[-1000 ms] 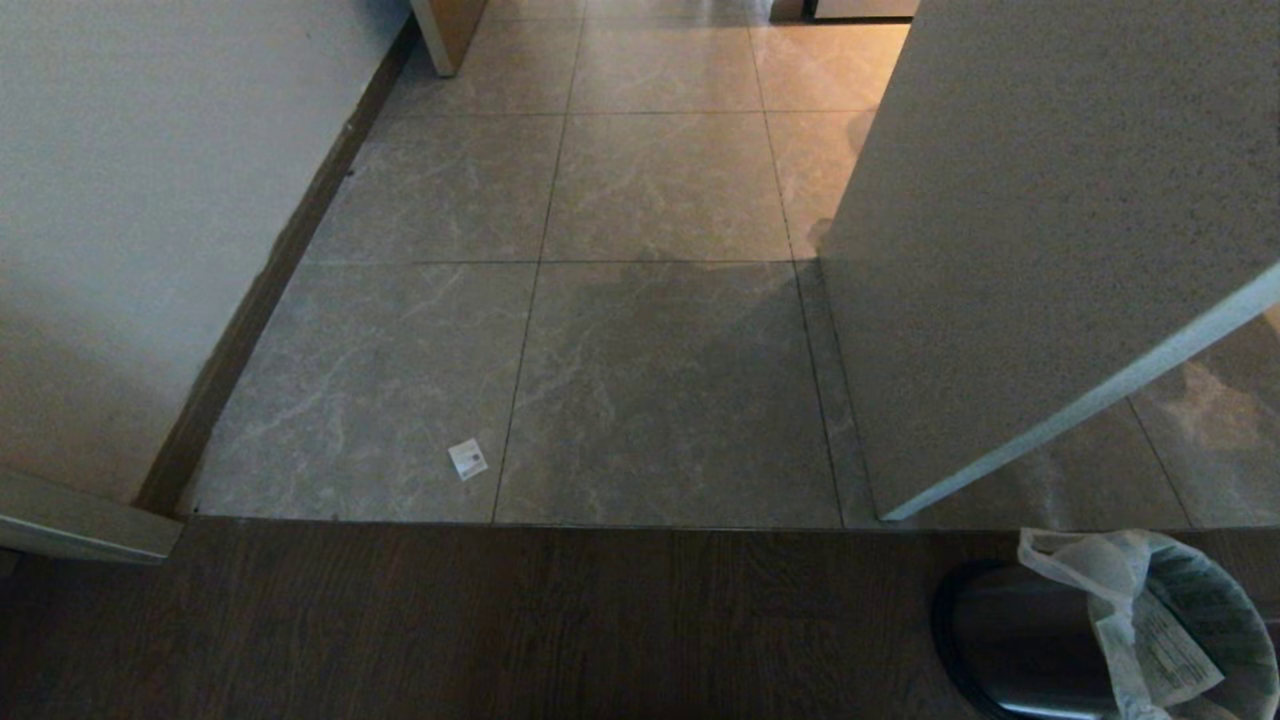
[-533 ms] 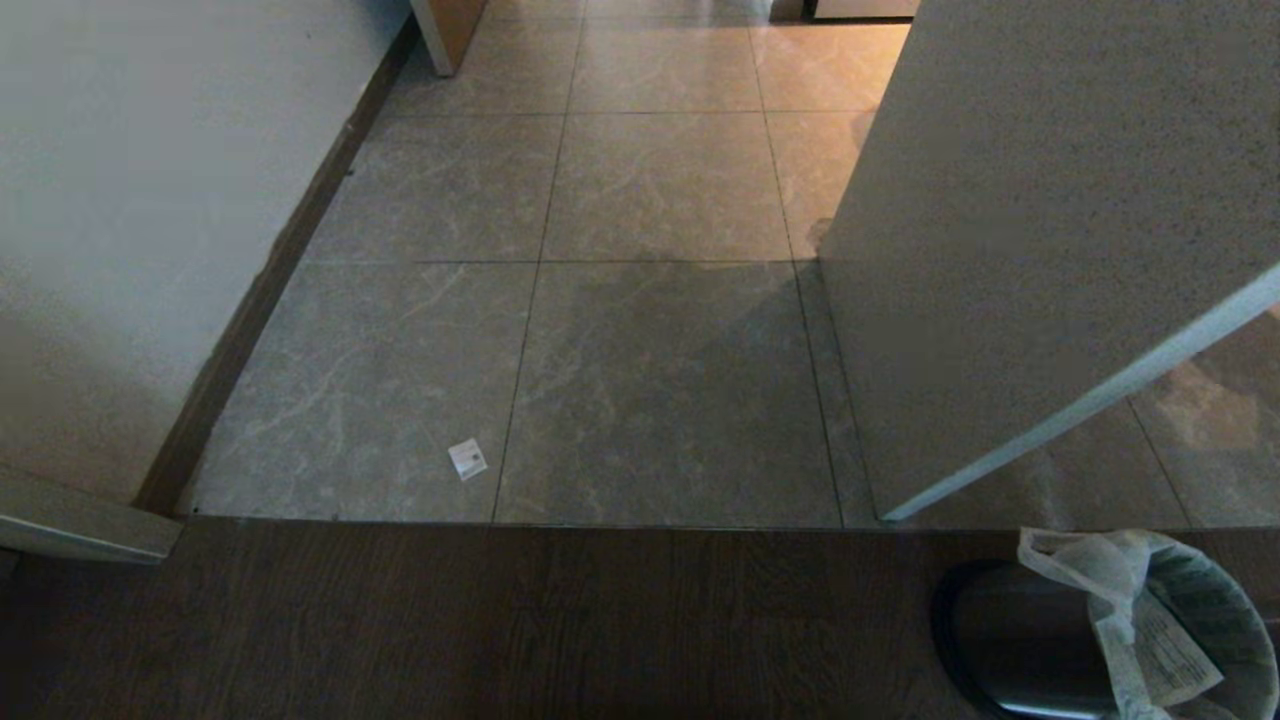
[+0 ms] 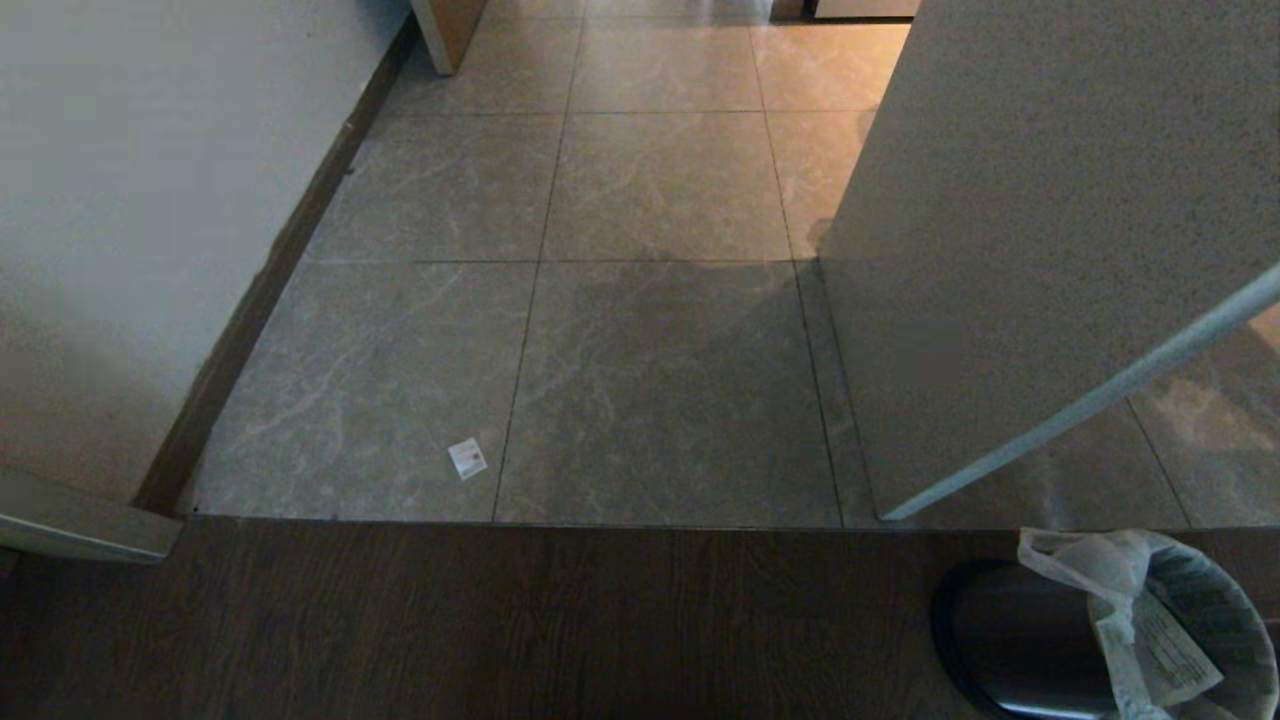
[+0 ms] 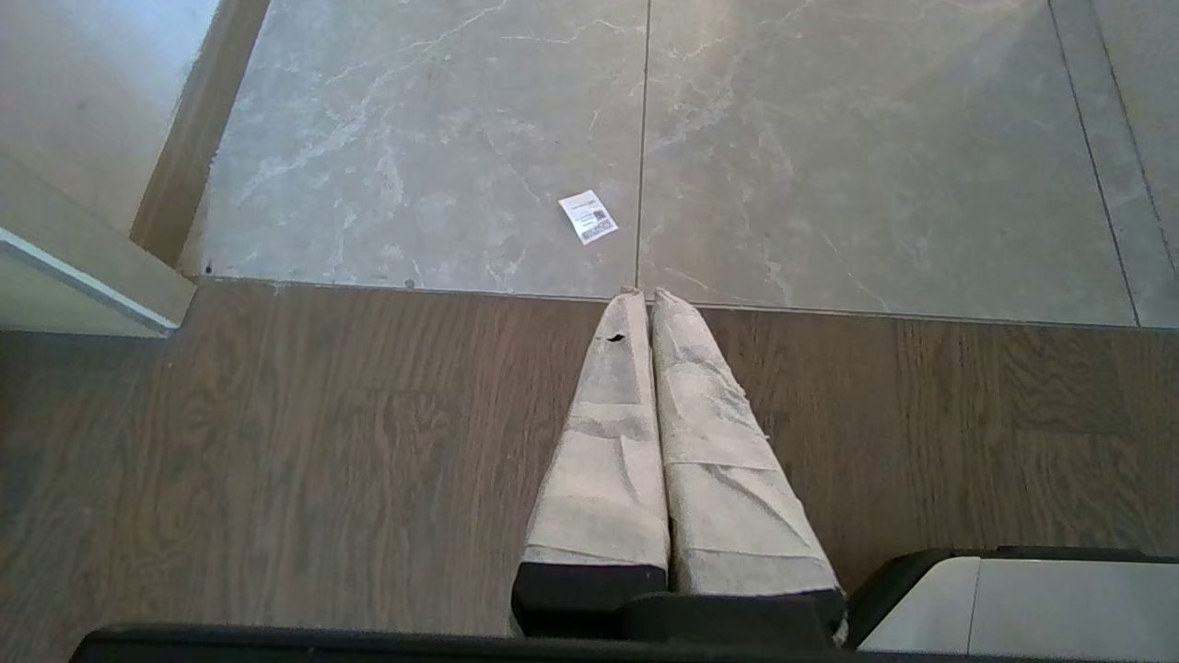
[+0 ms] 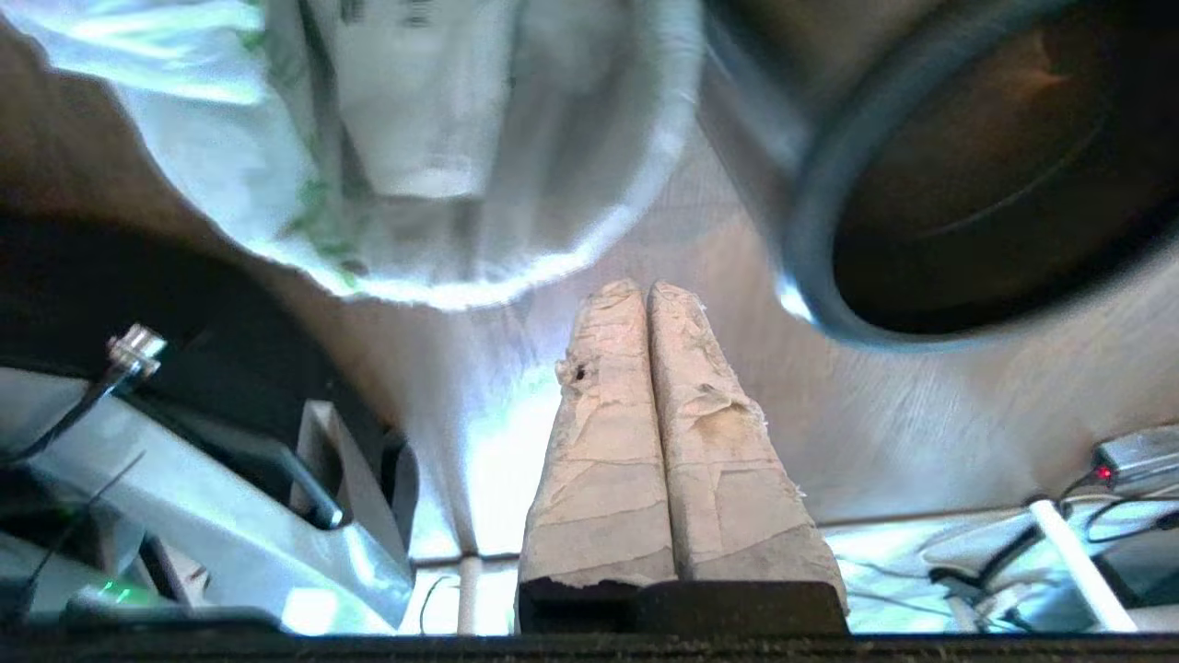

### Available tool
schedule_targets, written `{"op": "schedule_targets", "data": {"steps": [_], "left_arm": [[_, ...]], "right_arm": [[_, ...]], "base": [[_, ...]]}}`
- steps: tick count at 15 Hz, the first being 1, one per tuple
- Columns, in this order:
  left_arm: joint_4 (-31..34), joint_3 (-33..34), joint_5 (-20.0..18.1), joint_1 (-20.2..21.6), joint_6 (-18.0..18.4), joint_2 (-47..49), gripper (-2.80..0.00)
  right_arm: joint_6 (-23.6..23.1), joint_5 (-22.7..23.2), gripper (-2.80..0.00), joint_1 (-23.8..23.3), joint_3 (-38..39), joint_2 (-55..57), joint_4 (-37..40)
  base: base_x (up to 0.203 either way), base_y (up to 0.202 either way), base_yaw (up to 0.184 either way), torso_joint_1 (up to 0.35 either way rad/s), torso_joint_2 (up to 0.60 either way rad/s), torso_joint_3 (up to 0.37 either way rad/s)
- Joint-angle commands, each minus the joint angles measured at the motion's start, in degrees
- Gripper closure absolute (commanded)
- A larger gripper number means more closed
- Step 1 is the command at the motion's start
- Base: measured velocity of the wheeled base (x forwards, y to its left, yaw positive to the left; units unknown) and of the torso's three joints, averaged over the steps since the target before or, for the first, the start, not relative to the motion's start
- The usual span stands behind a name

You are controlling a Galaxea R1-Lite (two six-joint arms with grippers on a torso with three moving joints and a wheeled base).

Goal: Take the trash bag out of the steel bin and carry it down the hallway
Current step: Pick up the trash bag

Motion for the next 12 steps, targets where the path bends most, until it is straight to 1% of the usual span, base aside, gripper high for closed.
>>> {"op": "schedule_targets", "data": {"steps": [1, 3, 5, 6, 8, 10, 12], "left_arm": [[0.02, 0.00, 0.02, 0.00, -0.01, 0.00, 0.00], [0.02, 0.00, 0.02, 0.00, -0.01, 0.00, 0.00], [0.02, 0.00, 0.02, 0.00, -0.01, 0.00, 0.00], [0.02, 0.00, 0.02, 0.00, -0.01, 0.00, 0.00], [0.02, 0.00, 0.02, 0.00, -0.01, 0.00, 0.00], [0.02, 0.00, 0.02, 0.00, -0.01, 0.00, 0.00], [0.02, 0.00, 0.02, 0.00, -0.01, 0.00, 0.00]], "right_arm": [[1.09, -0.77, 0.00, 5.32, 9.88, -1.89, -10.81], [1.59, -1.29, 0.00, 8.41, 15.17, -0.24, -16.19], [1.64, -1.35, 0.00, 9.34, 18.61, -0.19, -17.09], [1.46, -1.35, -2.80, 9.46, 20.55, -0.45, -18.10], [0.72, -1.42, -2.80, 9.50, 24.27, -1.36, -19.78], [-1.24, -1.47, -2.80, 9.51, 26.39, -1.89, -21.30], [-0.64, -0.89, -2.80, 9.96, 28.15, -1.42, -23.67]], "base": [[0.000, 0.000, 0.000, 0.000, 0.00, 0.000], [0.000, 0.000, 0.000, 0.000, 0.00, 0.000], [0.000, 0.000, 0.000, 0.000, 0.00, 0.000], [0.000, 0.000, 0.000, 0.000, 0.00, 0.000], [0.000, 0.000, 0.000, 0.000, 0.00, 0.000], [0.000, 0.000, 0.000, 0.000, 0.00, 0.000], [0.000, 0.000, 0.000, 0.000, 0.00, 0.000]]}}
